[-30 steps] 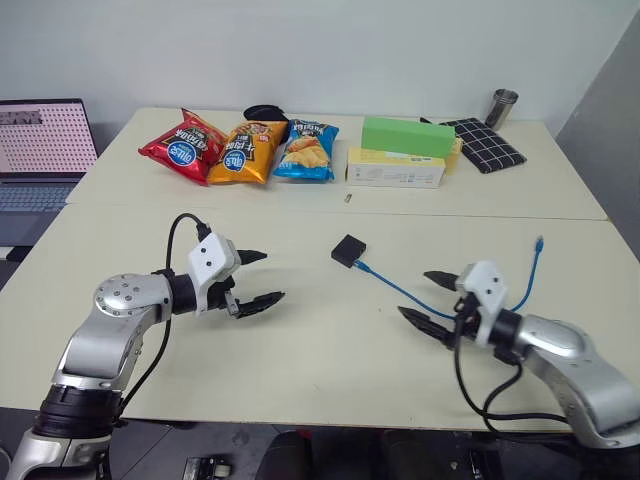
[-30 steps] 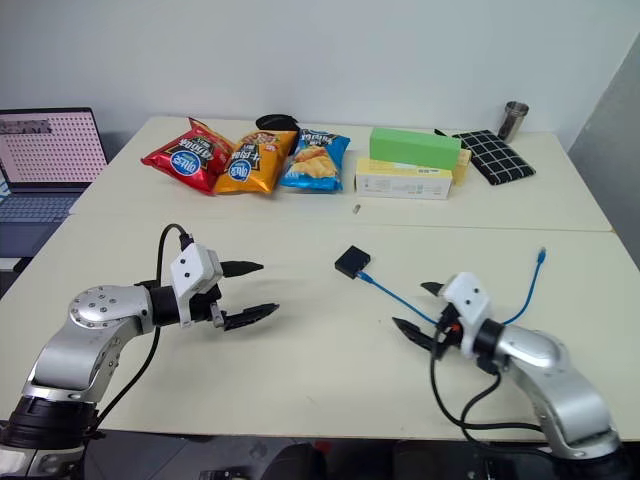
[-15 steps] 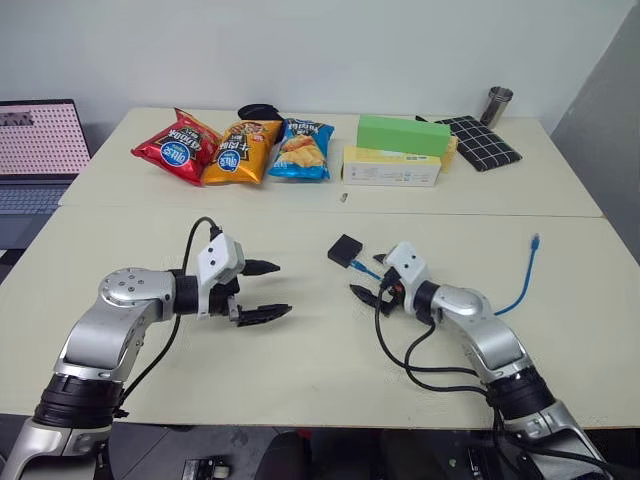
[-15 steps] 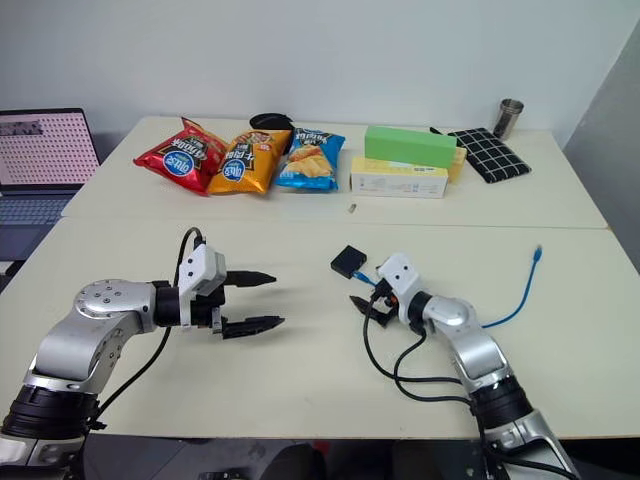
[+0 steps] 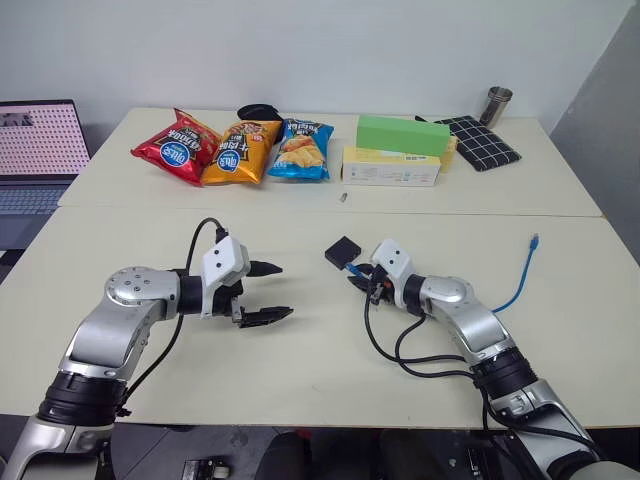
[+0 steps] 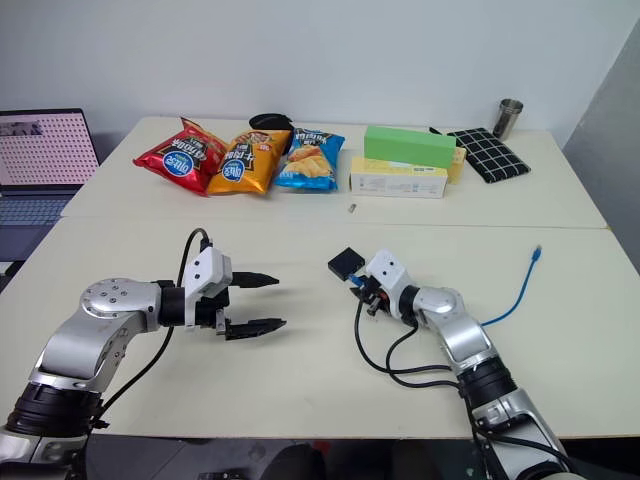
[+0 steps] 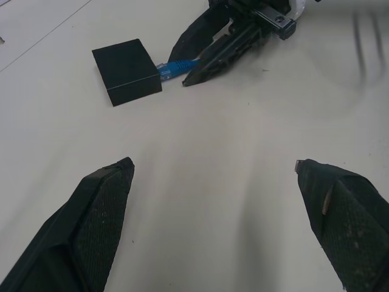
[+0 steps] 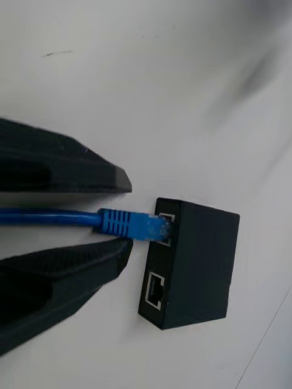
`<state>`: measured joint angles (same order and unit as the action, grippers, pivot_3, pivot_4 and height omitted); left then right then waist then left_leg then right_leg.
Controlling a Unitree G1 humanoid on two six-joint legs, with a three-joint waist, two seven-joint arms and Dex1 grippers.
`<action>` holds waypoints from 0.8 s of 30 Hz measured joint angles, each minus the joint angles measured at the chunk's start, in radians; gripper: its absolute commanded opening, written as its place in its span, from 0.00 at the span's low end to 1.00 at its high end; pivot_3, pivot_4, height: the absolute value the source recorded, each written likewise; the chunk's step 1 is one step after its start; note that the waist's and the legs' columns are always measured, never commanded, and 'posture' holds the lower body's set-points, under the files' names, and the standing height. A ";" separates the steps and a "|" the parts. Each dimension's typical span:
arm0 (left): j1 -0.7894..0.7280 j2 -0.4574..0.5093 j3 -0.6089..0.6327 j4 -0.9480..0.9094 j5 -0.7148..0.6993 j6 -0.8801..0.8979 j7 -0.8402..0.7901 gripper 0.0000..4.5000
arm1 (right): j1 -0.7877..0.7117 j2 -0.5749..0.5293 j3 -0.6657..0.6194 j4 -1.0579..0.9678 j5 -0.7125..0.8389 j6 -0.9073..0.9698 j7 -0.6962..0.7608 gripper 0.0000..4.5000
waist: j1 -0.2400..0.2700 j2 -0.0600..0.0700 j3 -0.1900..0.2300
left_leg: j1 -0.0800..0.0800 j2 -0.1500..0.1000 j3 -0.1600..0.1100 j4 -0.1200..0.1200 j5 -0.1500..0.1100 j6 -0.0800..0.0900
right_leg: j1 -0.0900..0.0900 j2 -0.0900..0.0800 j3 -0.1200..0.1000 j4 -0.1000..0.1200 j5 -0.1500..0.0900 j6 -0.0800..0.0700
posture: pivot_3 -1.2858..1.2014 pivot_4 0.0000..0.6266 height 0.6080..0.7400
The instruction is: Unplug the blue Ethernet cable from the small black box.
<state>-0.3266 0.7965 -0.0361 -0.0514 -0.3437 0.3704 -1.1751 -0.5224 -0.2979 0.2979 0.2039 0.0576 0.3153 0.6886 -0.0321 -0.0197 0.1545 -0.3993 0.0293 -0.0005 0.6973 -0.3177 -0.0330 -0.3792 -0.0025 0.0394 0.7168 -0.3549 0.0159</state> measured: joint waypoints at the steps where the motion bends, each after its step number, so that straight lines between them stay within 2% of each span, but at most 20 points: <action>1: -0.003 0.000 -0.001 0.016 0.004 -0.004 -0.004 1.00 | -0.002 -0.008 0.002 -0.003 -0.004 -0.002 0.007 0.06 | 0.000 0.000 0.000 | 0.000 0.000 0.000 0.000 0.000 0.000 | 0.000 0.000 0.000 0.000 0.000 0.000 | 0.52 0.24 1.00; 2: -0.007 0.000 -0.002 0.037 0.012 -0.005 -0.006 1.00 | -0.005 -0.020 0.007 -0.007 -0.013 -0.006 0.017 0.03 | 0.000 0.000 0.000 | 0.000 0.000 0.000 0.000 0.000 0.000 | 0.000 0.000 0.000 0.000 0.000 0.000 | 0.52 0.24 1.00; 7: -0.048 -0.020 -0.005 0.109 0.007 0.015 -0.013 1.00 | -0.004 -0.108 0.074 -0.068 -0.106 -0.089 0.060 0.02 | 0.002 0.001 0.000 | -0.001 0.000 0.000 0.000 0.000 0.000 | -0.001 0.000 0.000 0.000 0.000 0.000 | 0.52 0.24 1.00; 11: -0.118 -0.089 0.016 0.180 -0.039 0.085 0.017 1.00 | 0.005 -0.210 0.118 -0.166 -0.219 -0.305 0.068 0.02 | 0.001 0.000 0.000 | -0.001 0.000 0.000 0.001 0.000 0.000 | -0.001 0.000 -0.001 0.000 0.000 0.000 | 0.52 0.24 1.00; 17: -0.164 -0.119 0.040 0.174 -0.152 0.240 0.000 1.00 | -0.025 -0.302 0.134 -0.127 -0.420 -0.698 -0.053 0.02 | -0.003 0.000 0.000 | -0.001 0.000 0.000 0.000 0.000 0.000 | -0.001 0.000 0.000 0.000 0.000 0.000 | 0.52 0.24 1.00; 24: -0.173 -0.141 0.041 0.120 -0.231 0.329 -0.014 1.00 | -0.040 -0.307 0.115 -0.074 -0.479 -0.885 -0.152 0.02 | -0.004 0.000 0.000 | -0.001 0.000 0.001 0.001 0.000 0.000 | -0.001 0.000 0.000 0.000 0.000 0.000 | 0.52 0.24 1.00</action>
<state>-0.4995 0.6555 0.0049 0.0688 -0.5749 0.6992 -1.1889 -0.5628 -0.6044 0.4130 0.1302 -0.4213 -0.5695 0.5367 -0.0357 -0.0198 0.1547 -0.4002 0.0295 0.0003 0.6979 -0.3176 -0.0332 -0.3799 -0.0028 0.0394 0.7169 -0.3549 0.0159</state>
